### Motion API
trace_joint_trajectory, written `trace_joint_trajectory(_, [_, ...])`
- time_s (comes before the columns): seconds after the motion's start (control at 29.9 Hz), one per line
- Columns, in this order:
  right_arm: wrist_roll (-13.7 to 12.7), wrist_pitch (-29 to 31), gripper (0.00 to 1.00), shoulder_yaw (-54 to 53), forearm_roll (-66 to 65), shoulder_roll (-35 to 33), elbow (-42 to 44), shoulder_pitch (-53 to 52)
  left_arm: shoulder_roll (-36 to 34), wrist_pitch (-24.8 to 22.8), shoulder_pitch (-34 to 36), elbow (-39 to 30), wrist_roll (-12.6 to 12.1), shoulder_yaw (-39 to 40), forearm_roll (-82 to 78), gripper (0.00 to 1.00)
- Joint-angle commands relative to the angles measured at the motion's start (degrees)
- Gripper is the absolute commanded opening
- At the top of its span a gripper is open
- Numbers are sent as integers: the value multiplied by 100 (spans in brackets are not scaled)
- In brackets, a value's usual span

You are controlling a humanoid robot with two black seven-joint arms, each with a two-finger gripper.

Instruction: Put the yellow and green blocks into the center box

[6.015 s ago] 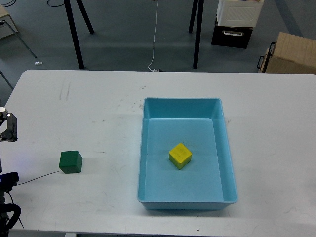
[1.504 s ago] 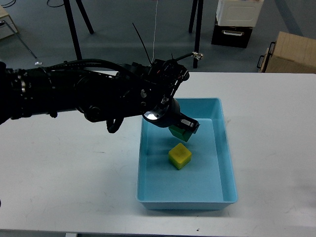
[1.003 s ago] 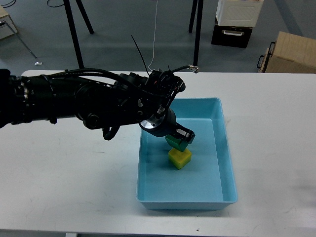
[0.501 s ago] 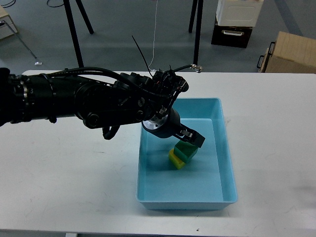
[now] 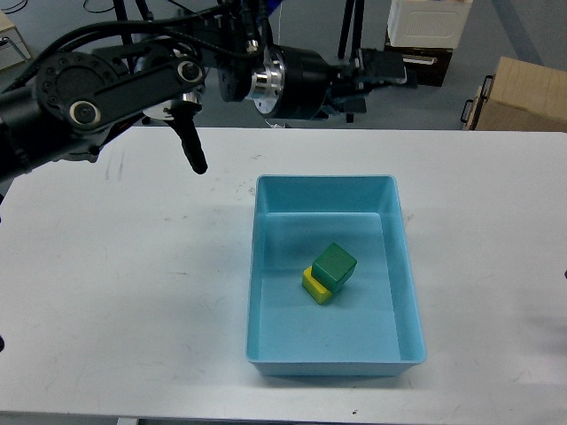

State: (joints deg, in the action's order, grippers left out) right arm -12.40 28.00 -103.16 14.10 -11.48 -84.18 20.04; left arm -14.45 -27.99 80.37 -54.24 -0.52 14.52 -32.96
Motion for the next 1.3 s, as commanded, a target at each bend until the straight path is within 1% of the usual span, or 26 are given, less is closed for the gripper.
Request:
trace_joint_trajectory(0.0, [0, 0, 100, -3, -303, -3, 7, -281, -453, -1, -662, -7, -1, 1322, 26, 96])
trace_joint_trajectory(0.07, [9, 0, 100, -3, -303, -3, -2, -343, -594, -1, -1179, -42, -9, 2138, 70, 97])
trace_joint_trajectory(0.17, [18, 0, 100, -12, -303, -3, 15, -370, -621, -1, -2145, -77, -62, 3694, 114, 98])
trace_joint_trajectory(0.27, [97, 0, 100, -3, -285, 32, 121, -361, -621, -1, -3261, -445, -80, 5197, 123, 98])
trace_joint_trajectory(0.3, [132, 0, 100, -3, -285, 49, 156, -361, -621, -1, -3630, -673, -88, 5619, 123, 98])
trace_joint_trajectory(0.4, [150, 0, 100, -3, -268, 85, 183, -291, -464, -1, -5140, -1796, -150, 7043, 123, 98])
trace_joint_trajectory(0.47, [150, 0, 100, 24, -259, 163, 121, -229, -44, -1, -6037, -2552, -202, 7869, 131, 98])
trace_joint_trajectory(0.53, [150, 0, 100, 111, -276, 278, -45, -80, 440, -1, -6830, -3169, -238, 8399, 201, 98])
trace_joint_trajectory(0.6, [158, 0, 100, 208, -312, 278, -282, 148, 862, -1, -7585, -3583, -317, 8541, 534, 98])
trace_joint_trajectory(0.7, [150, 0, 100, 252, -329, 278, -564, 464, 1355, -1, -8448, -3821, -501, 8550, 1140, 98])
trace_joint_trajectory(0.84, [150, 0, 100, 261, -321, 304, -784, 772, 1445, -1, -9529, -3927, -528, 8472, 2221, 100])
trace_joint_trajectory(0.9, [150, 0, 100, 270, -321, 348, -889, 913, 1445, -1, -9916, -3953, -528, 8401, 2599, 100])
trace_joint_trajectory(0.97, [150, 0, 100, 331, -321, 436, -942, 1062, 1445, -1, -10233, -3971, -528, 8314, 2802, 100])
trace_joint_trajectory(1.17, [158, 0, 100, 647, -321, 559, -978, 1405, 1445, -1, -10814, -4024, -440, 7734, 3769, 100])
trace_joint_trajectory(1.27, [158, 0, 100, 814, -321, 568, -986, 1502, 1445, -1, -10981, -4042, -440, 7567, 3911, 100])
